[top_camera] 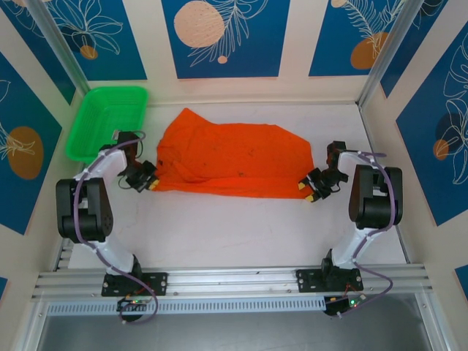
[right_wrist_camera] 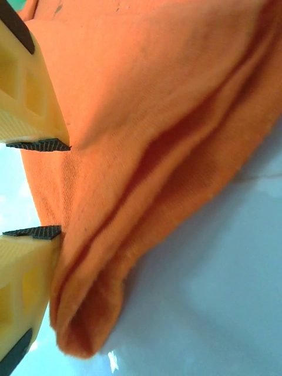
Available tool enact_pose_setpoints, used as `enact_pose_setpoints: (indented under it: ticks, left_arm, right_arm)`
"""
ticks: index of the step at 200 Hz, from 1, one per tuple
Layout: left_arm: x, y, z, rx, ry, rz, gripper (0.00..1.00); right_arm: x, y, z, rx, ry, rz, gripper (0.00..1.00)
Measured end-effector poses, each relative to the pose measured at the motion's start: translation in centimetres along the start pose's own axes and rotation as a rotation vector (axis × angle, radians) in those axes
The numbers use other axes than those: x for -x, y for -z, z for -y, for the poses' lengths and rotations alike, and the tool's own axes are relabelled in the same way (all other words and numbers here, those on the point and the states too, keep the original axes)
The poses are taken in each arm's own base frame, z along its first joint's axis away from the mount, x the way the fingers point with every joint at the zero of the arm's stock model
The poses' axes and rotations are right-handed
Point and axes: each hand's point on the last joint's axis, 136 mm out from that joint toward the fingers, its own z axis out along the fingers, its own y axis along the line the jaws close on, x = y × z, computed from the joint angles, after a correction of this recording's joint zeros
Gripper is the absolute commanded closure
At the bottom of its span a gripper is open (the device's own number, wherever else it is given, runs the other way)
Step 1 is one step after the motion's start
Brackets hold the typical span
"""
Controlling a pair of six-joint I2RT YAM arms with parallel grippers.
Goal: Fold and stack the t-shirts
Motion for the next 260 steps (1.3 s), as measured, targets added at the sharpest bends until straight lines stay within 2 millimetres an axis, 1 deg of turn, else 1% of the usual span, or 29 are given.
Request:
enact_pose_setpoints:
  ticks: [10,25,42,57,69,75,89,97,114,130,143,150,158,170,174,175,177,185,195,200,205,212,221,232,246,260]
  left_arm:
    - [0.4,0.6,-0.1,0.032,-0.019,0.003,0.86]
    - [0.7,0.8,-0.6,0.080,-0.046,-0.008,0.85]
    - [0.2,0.5,-2.0,0.149,-0.068,-0.035,0.80]
    - [-0.2,0.4,-3.4,0.204,-0.078,-0.051,0.70]
    - [-0.5,0.2,-4.2,0.231,-0.085,-0.063,0.59]
    - [-0.8,0.0,-4.6,0.243,-0.087,-0.070,0.55]
    - [-1.3,-0.2,-5.3,0.266,-0.091,-0.087,0.51]
    - [-1.4,-0.2,-5.5,0.273,-0.090,-0.094,0.46]
    - [-1.2,0.2,-5.3,0.270,-0.087,-0.083,0.45]
    - [-0.7,1.4,-4.2,0.244,-0.084,-0.049,0.51]
    - [-0.3,3.0,-2.5,0.197,-0.092,0.005,0.57]
    - [-0.2,4.1,-1.1,0.160,-0.103,0.042,0.61]
    - [-0.3,5.1,0.8,0.112,-0.131,0.076,0.64]
    - [-1.4,5.9,4.0,0.031,-0.183,0.096,0.67]
    - [-1.8,5.9,4.7,0.015,-0.192,0.094,0.67]
    - [-2.2,5.9,5.3,0.001,-0.210,0.091,0.68]
    - [-2.4,5.9,5.7,-0.008,-0.220,0.090,0.68]
    - [-3.6,5.4,7.5,-0.041,-0.263,0.069,0.69]
    - [-5.0,4.2,8.9,-0.058,-0.303,0.034,0.69]
    - [-5.5,3.7,9.4,-0.065,-0.316,0.018,0.69]
    - [-6.2,2.7,9.8,-0.060,-0.335,-0.008,0.69]
    - [-6.8,1.5,10.0,-0.056,-0.349,-0.030,0.70]
    - [-7.1,0.2,9.9,-0.040,-0.354,-0.051,0.70]
    - [-7.2,-1.6,9.1,-0.010,-0.356,-0.074,0.71]
    - [-7.0,-3.4,7.8,0.040,-0.358,-0.089,0.72]
    - [-6.8,-4.7,6.7,0.087,-0.368,-0.090,0.72]
  right_arm:
    - [0.1,0.1,0.1,-0.004,-0.013,-0.005,0.58]
    - [0.2,0.2,0.5,-0.013,-0.033,-0.015,0.57]
    - [0.2,0.3,0.9,-0.022,-0.054,-0.027,0.57]
    - [0.3,0.4,1.5,-0.030,-0.074,-0.032,0.56]
    - [0.4,0.5,1.9,-0.033,-0.090,-0.036,0.54]
    - [0.4,0.6,2.0,-0.030,-0.094,-0.039,0.53]
    - [0.2,0.7,2.3,-0.027,-0.093,-0.041,0.51]
    - [0.0,0.7,2.4,-0.025,-0.087,-0.041,0.49]
    - [-0.7,1.1,2.9,-0.021,-0.076,-0.035,0.45]
    - [-1.2,1.9,3.1,-0.015,-0.064,-0.017,0.45]
    - [-1.4,3.1,2.7,0.010,-0.044,0.019,0.45]
    - [-1.4,3.8,2.3,0.032,-0.028,0.046,0.47]
    - [-1.4,4.7,1.8,0.059,-0.009,0.077,0.49]
    - [-1.4,5.6,1.0,0.094,0.018,0.112,0.57]
    - [-1.4,5.8,0.7,0.102,0.032,0.120,0.59]
    - [-1.4,5.8,0.6,0.105,0.032,0.121,0.60]
    - [-1.4,5.8,0.5,0.109,0.030,0.124,0.61]
    - [-1.3,5.8,0.1,0.121,0.047,0.130,0.63]
    - [-1.5,5.3,-0.4,0.120,0.066,0.122,0.64]
    - [-1.5,5.1,-0.7,0.117,0.073,0.118,0.65]
    - [-1.6,4.6,-1.0,0.108,0.085,0.108,0.65]
    - [-1.7,4.0,-1.3,0.098,0.095,0.098,0.65]
    - [-1.6,3.1,-1.6,0.086,0.105,0.085,0.66]
    - [-1.6,2.1,-1.7,0.069,0.108,0.069,0.65]
    - [-1.2,0.8,-1.1,0.034,0.090,0.052,0.65]
    - [-0.7,-0.2,-0.4,-0.006,0.060,0.036,0.65]
